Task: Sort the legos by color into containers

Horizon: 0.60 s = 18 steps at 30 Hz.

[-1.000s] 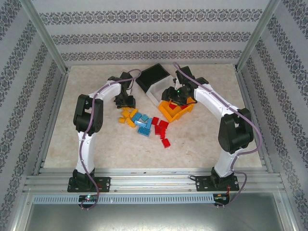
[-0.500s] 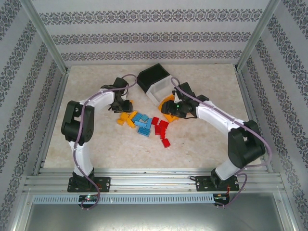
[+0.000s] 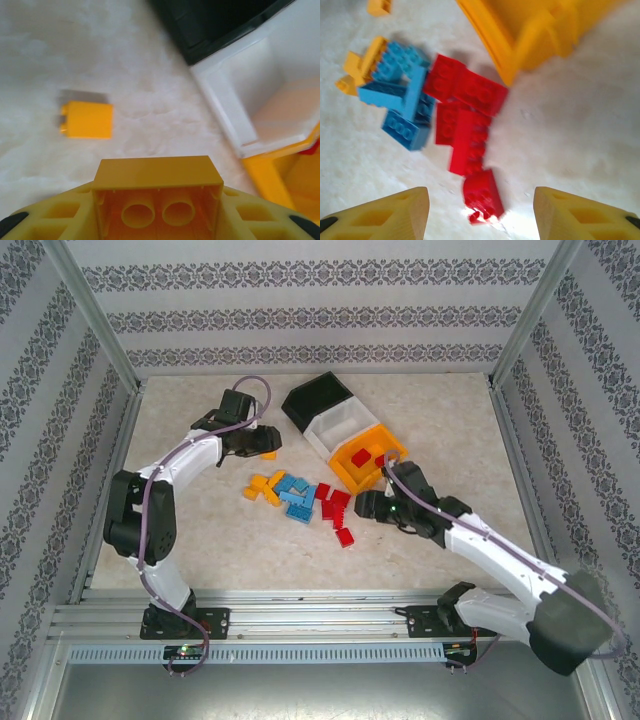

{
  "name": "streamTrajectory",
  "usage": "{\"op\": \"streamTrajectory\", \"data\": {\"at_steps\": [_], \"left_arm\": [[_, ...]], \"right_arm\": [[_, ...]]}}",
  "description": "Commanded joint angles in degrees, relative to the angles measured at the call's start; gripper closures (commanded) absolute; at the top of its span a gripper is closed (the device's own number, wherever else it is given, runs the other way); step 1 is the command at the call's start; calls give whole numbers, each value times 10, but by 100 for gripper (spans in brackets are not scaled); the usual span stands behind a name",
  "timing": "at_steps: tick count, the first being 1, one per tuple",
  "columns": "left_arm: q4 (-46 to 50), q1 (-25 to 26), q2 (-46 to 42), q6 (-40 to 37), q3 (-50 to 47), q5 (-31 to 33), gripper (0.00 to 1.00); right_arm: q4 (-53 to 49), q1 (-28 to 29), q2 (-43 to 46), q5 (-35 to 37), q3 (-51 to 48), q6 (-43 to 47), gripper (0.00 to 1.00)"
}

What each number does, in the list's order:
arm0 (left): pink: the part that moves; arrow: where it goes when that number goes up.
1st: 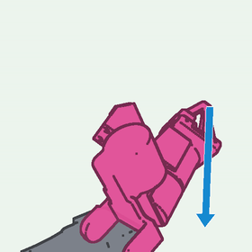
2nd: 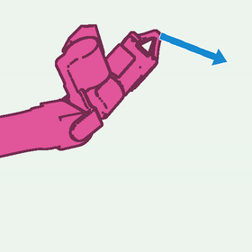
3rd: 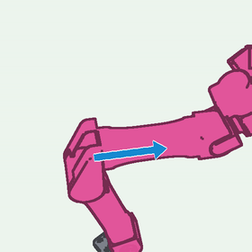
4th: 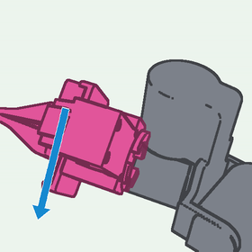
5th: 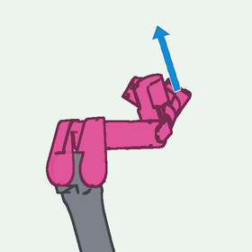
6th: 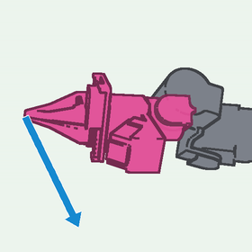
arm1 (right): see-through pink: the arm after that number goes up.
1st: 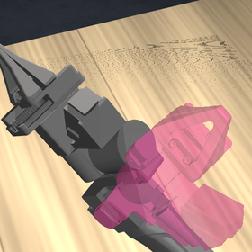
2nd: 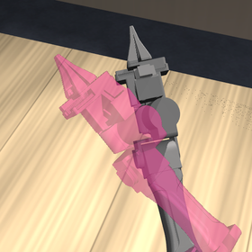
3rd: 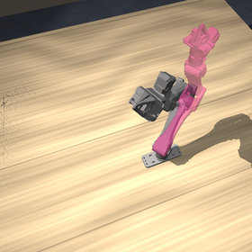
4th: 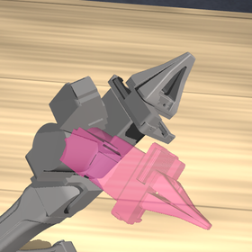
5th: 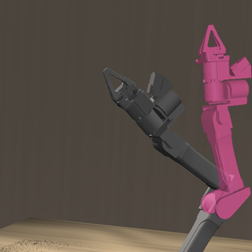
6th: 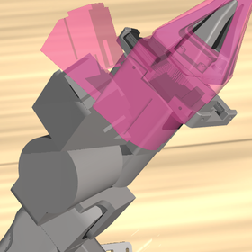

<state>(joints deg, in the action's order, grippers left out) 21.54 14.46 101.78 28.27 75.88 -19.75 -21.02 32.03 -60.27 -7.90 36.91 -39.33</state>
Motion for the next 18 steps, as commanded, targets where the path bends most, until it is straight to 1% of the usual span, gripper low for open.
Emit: {"op": "streamTrajectory", "data": {"at_steps": [1,2,4,8,14,18], "left_arm": [[-103,15,33,112,20,-69,61],[-130,21,46,142,24,-81,61],[-159,33,76,179,46,-94,60],[-156,54,147,213,132,-102,61],[-127,71,229,231,240,-109,60],[-116,81,256,235,280,-111,59]], "right_arm": [[3,3,51,24,-40,-14,42],[0,2,67,25,-49,-15,41],[-2,2,93,24,-65,-18,41],[0,2,117,28,-80,-20,40],[11,1,95,24,-69,-14,39],[6,0,71,19,-43,2,38]]}}
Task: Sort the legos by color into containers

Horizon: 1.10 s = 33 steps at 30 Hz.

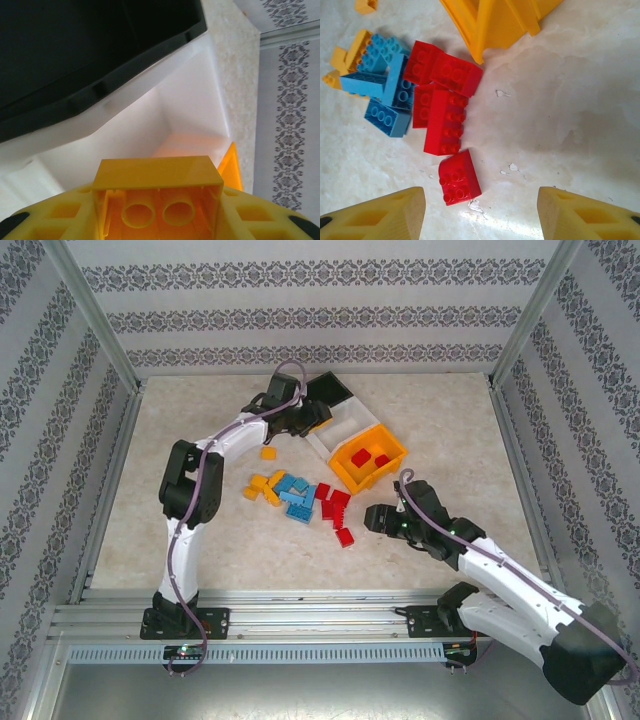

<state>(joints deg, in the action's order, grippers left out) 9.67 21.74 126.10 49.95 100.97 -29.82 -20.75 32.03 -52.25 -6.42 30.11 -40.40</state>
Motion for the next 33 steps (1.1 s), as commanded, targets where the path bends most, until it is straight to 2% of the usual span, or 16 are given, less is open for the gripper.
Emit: {"op": "streamTrajectory", "data": {"at_steps": [1,11,16,24,33], "left_arm": [[4,10,19,20,35,-9,59],[30,20,70,12,94,-11,56],[48,22,91,6,133,-19,50],[47,27,92,4,131,-18,39],[35,54,93,16,119,-3,37]], "right_arm": [[-1,-2,-15,4,34,18,38],[-16,-18,-57,-12,87,33,38],[-9,-20,-55,-6,82,23,38],[-29,-22,-27,2,72,24,36],[-52,-55,17,-10,56,39,35]]}}
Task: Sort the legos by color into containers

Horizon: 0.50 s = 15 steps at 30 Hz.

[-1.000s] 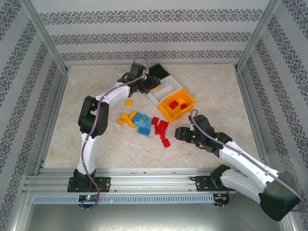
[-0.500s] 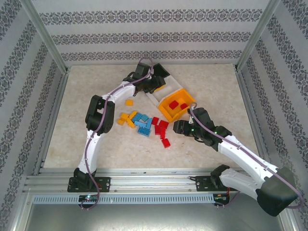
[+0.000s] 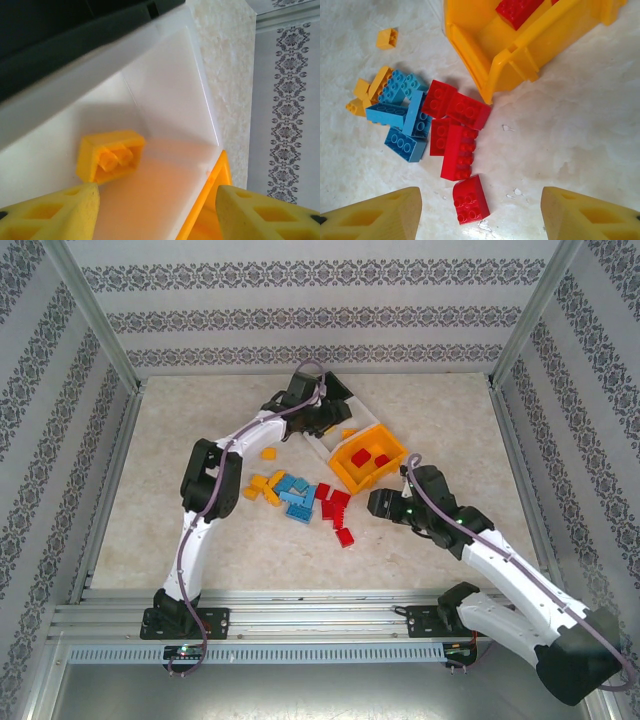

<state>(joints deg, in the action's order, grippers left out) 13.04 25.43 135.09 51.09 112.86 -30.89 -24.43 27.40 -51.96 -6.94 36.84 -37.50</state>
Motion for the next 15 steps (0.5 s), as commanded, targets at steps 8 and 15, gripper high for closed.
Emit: {"op": "streamTrajectory", "data": {"at_steps": [8,15], "left_arm": [[-51,46,-41,36,-115,39,35],[-133,64,-78,92,-199,69,34]], "right_arm": [[-14,-34,33,-22,-27,11,35],[-4,-36,31,-26,-32,3,35]]}}
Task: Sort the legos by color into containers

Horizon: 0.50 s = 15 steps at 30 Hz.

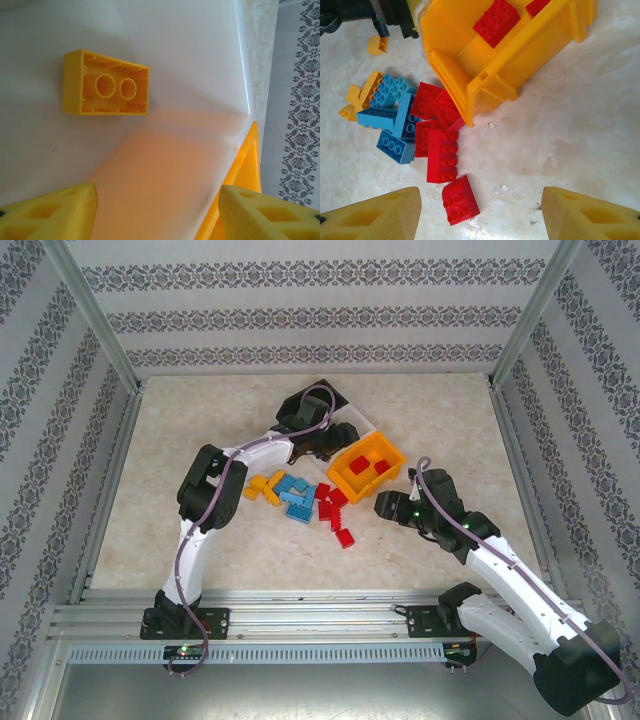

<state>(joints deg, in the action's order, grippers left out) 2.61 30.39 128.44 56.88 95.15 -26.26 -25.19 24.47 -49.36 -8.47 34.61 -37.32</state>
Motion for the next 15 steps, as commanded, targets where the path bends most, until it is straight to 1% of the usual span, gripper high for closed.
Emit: {"op": "streamTrajectory", "data": {"at_steps": [1,3,5,8,11,15], "left_arm": [[-29,15,-13,31,-20,23,34],[-25,15,-16,20,-11,18,31],[-3,14,-20,-8,7,14,28],[81,12,-34,-84,53,23,23],[161,8,-73,-158,66,57,21],[281,4,-159,-271,34,144,20]], "right_arm": [[4,-6,4,-13,-9,0,35],[3,-5,2,-17,-5,-1,35],[-1,-4,0,-17,0,-1,35],[-10,0,-7,-16,12,3,35],[-15,3,-16,-16,21,5,35],[-16,5,-27,-19,28,3,34]]}}
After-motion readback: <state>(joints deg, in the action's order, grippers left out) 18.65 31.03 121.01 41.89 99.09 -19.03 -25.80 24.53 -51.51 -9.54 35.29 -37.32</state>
